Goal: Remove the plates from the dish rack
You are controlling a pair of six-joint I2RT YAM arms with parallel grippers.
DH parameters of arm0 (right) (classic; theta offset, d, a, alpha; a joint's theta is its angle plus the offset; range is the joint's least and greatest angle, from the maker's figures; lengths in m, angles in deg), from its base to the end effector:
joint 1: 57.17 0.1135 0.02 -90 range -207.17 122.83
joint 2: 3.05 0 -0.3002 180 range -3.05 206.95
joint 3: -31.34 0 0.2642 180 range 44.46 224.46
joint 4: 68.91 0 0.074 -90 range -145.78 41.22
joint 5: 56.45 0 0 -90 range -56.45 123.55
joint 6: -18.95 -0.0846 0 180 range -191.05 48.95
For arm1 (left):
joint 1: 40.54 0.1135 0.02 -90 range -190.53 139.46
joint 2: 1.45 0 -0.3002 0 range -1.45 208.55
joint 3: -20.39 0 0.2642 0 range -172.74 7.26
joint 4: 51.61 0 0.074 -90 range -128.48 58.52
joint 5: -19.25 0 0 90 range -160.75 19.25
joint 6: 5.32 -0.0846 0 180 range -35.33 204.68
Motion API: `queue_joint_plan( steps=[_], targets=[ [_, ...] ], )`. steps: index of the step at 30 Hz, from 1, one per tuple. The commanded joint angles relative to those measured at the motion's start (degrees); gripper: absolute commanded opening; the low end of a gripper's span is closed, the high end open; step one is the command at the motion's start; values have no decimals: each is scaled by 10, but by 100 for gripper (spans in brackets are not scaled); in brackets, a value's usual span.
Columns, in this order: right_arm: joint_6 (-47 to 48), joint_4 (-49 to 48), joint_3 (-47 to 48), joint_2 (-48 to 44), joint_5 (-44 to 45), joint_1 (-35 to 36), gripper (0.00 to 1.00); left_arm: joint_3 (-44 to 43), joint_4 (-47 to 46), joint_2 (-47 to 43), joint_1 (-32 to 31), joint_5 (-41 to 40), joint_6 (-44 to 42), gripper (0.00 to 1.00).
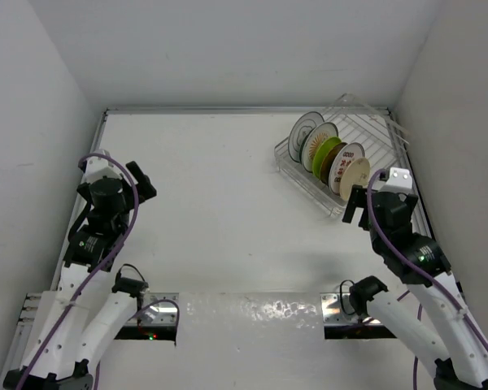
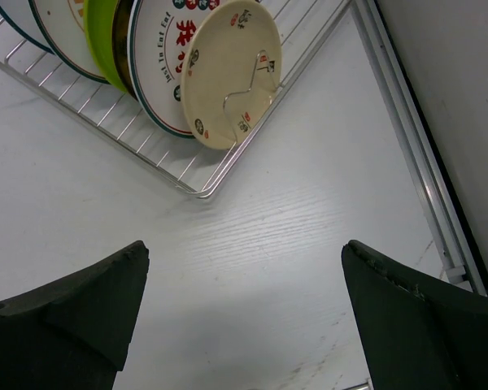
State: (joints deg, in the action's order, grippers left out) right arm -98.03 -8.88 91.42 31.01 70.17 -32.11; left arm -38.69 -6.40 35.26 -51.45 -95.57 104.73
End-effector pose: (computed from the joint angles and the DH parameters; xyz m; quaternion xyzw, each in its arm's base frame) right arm 0.1358 0.0078 0.3182 0.1615 0.8357 -0.0538 0.5222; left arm 0.1664 0.0041 0.3350 -0.1833 0.8016 0.0284 0.5684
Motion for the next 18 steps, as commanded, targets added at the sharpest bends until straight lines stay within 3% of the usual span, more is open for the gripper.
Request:
queue_joint_plan(
  steps=[1,11,16,18],
  targets=[
    [-18,-1,2,-3,20,3,99,-12,-7,3,-3,-17,9,100],
    [-53,-58,-28,6,-5,3,99,-11,-8,5,-3,-17,10,100],
    [-79,-116,-12,124,48,-3,99,-10,-9,8,-3,-12,9,100],
    [-81,-152,17,165,33,-47,97,-10,-9,10,-3,-10,8,100]
  ],
)
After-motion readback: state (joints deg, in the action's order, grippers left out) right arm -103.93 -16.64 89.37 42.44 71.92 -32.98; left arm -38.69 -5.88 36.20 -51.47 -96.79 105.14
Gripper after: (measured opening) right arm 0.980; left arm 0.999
